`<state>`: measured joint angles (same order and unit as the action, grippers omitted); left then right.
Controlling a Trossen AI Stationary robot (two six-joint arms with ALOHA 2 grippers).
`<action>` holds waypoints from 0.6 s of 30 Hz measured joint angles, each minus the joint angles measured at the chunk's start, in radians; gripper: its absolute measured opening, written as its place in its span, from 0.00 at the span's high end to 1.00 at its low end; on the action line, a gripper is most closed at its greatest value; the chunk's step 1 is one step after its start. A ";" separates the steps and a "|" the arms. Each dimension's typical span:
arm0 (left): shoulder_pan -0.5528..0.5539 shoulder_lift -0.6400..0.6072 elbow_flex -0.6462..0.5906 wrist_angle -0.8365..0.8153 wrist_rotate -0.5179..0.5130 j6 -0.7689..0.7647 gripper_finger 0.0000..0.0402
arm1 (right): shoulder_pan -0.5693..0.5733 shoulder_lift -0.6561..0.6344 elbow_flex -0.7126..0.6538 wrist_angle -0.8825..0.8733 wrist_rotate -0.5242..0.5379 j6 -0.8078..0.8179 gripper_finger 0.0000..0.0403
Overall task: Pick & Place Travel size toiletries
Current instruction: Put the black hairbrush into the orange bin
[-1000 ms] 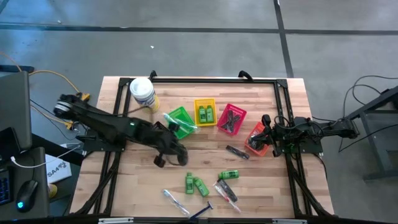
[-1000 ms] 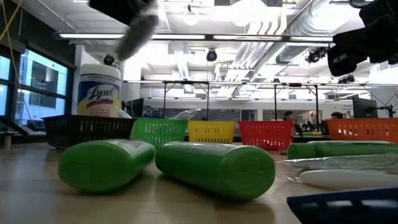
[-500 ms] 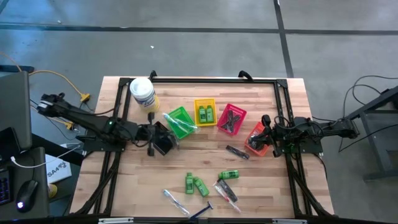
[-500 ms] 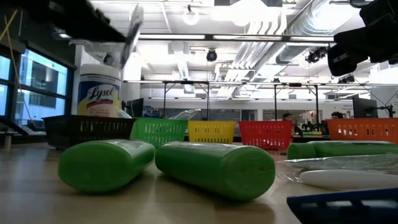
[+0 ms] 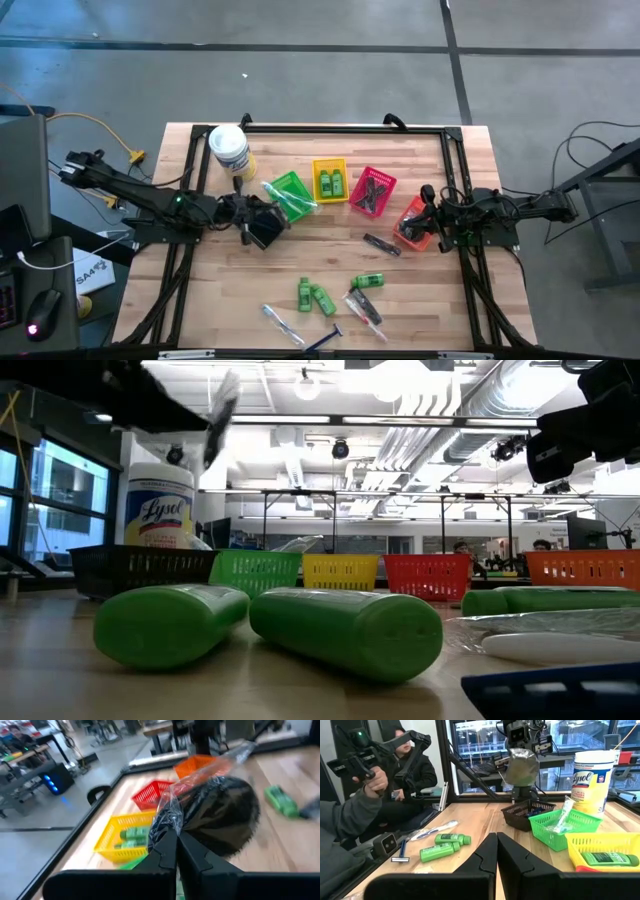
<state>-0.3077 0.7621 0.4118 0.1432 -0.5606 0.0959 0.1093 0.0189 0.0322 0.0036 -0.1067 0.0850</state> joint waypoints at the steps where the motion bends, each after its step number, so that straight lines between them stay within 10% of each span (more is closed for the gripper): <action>1: 0.000 0.006 0.000 0.020 -0.006 0.000 1.00 | 0.000 0.000 0.000 0.000 0.000 0.000 0.99; 18: 0.000 0.086 0.000 0.110 -0.011 0.028 1.00 | 0.000 0.000 0.000 0.000 -0.001 -0.002 0.99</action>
<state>-0.3077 0.8484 0.4118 0.2528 -0.5714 0.1238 0.1093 0.0189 0.0322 0.0032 -0.1074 0.0826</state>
